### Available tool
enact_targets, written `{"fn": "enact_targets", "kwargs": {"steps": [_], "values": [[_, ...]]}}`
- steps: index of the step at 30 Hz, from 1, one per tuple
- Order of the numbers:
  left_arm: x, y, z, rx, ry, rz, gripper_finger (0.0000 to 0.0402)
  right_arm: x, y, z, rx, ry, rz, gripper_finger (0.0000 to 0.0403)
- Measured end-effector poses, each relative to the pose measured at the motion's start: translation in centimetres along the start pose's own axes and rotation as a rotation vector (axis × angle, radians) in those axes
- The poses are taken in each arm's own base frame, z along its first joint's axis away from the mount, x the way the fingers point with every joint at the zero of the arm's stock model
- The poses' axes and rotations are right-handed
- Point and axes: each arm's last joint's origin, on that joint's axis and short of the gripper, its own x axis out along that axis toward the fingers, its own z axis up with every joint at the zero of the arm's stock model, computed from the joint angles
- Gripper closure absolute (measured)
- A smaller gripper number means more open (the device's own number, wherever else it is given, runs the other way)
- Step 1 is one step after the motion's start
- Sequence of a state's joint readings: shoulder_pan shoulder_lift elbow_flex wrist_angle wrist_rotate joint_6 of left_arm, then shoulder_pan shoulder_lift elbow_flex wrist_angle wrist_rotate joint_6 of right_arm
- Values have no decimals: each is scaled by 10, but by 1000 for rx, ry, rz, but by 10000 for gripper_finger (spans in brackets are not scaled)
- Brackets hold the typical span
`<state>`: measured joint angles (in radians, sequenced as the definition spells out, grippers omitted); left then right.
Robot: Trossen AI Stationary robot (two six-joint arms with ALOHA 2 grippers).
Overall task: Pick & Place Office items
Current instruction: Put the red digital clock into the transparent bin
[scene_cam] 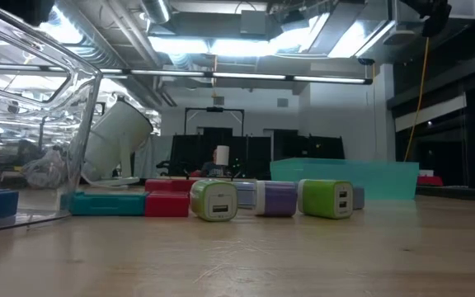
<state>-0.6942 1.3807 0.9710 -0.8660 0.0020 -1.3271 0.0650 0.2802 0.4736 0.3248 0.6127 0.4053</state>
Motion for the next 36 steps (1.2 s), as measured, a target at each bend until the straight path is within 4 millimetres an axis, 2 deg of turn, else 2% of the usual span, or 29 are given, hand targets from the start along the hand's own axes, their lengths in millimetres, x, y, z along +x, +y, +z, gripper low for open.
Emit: {"fn": "enact_targets", "kwargs": {"steps": [3,11,15,20,26,33,36], "values": [[-13,5,7,-11,-59,-32,98,0,0,0,3,-3,-9,142],[-67,19,39,27,-342,-90,96,0,0,0,8,1,-10,142],[-73,34,63,91,-357,9,102,0,-1,-2,-2,16,-17,142],[-59,48,103,159,-291,37,121,0,-2,-4,-13,35,-25,142],[-24,56,143,252,-169,35,131,0,-3,-5,-5,45,-29,142],[24,53,163,331,-37,10,119,0,-3,-6,-7,49,-29,142],[35,46,169,341,-18,15,116,0,-3,-7,-14,59,-30,142]]}}
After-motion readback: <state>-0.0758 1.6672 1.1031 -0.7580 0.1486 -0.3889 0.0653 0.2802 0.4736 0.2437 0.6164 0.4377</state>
